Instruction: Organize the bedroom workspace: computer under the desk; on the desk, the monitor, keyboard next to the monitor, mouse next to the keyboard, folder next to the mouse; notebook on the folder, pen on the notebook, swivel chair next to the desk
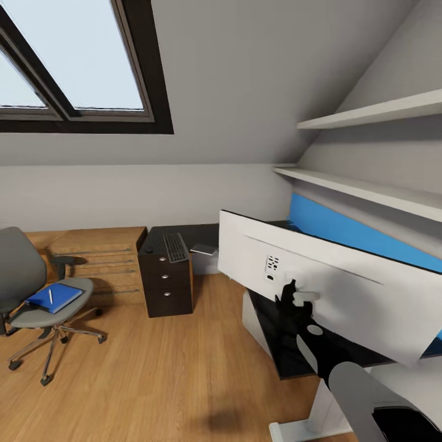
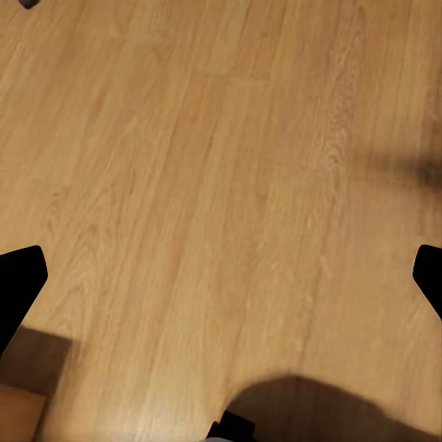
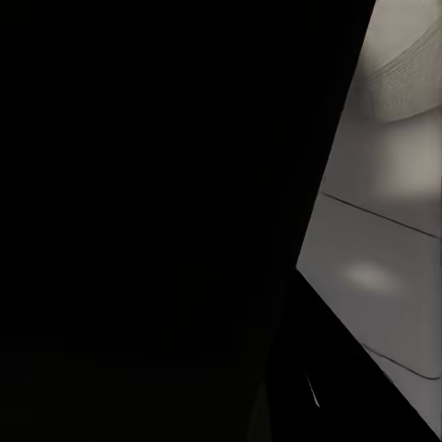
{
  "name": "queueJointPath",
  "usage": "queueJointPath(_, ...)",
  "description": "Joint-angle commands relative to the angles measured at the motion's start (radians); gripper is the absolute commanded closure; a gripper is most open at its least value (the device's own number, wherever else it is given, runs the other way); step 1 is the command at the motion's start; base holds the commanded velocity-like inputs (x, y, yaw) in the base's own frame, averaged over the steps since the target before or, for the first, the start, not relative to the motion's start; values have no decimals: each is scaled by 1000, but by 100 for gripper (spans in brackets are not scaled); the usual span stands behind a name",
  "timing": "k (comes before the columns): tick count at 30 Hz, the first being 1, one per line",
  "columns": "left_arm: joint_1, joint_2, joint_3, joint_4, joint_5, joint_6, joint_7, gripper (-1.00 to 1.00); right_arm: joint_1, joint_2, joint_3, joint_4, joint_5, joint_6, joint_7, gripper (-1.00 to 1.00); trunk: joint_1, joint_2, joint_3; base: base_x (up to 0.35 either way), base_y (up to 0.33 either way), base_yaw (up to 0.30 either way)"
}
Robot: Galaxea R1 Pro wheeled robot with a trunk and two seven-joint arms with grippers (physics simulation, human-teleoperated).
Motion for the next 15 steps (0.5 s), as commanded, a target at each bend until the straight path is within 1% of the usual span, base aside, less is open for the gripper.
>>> queueJointPath(1,-1,-1,2,0,8,-5,-2,-100,-2,-2,3,-1,-4,-4,17,100,0,-2,-1,0,0,0)
queueJointPath(15,-1,-1,2,0,8,-5,-2,-100,-2,-1,3,-1,-3,-5,29,100,0,-2,-1,0,0,0)
